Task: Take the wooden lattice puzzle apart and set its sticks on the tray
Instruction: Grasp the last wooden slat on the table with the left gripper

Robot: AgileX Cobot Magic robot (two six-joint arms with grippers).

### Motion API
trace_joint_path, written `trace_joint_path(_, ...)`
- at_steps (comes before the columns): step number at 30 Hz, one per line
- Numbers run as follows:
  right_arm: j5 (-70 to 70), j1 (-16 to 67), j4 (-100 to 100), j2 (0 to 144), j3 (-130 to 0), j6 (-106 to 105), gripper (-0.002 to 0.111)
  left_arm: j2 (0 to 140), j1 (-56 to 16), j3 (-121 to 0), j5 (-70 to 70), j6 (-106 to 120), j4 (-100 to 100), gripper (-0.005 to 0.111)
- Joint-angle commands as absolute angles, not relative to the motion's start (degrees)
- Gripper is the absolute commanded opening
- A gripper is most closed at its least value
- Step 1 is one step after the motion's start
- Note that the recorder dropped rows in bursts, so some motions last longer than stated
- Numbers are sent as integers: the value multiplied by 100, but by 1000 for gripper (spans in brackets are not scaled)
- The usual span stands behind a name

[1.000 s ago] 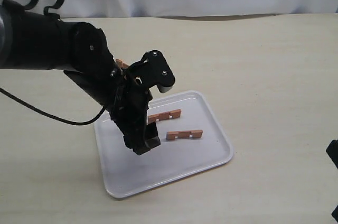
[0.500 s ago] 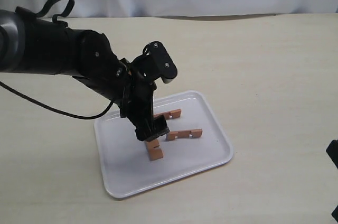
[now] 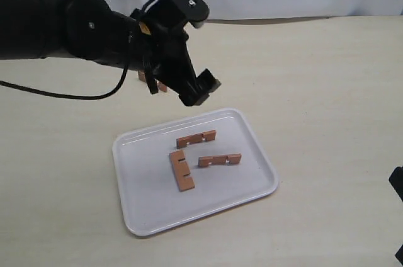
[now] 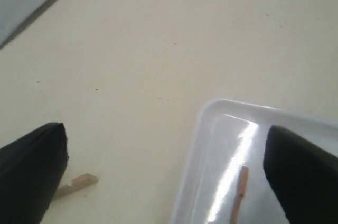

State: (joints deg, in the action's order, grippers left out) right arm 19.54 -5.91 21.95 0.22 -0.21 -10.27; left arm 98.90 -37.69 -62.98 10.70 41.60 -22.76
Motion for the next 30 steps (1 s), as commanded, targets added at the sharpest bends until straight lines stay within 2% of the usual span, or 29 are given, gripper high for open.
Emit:
trace_joint_path(1, 1961, -591, 2155, 0, 0, -1068, 4, 10101, -3285, -6301, 386, 3432, -2319, 94)
trace_joint_path(5, 1961, -591, 2155, 0, 0, -1068, 4, 10666, -2738, -6301, -241, 3032, -2319, 94)
trace_joint_path(9, 1961, -591, 2155, 0, 0, -1068, 4, 11257, -2599, -6373, -631, 2967, -2255, 94)
trace_joint_path(17, 1961, -591, 2155, 0, 0, -1068, 4, 11933, -2599, -7276, 832, 2970, -1931, 94)
trace_joint_path(30, 1961, -591, 2155, 0, 0, -1068, 4, 12156, -2540, -7311, 649, 2970, -2018, 94)
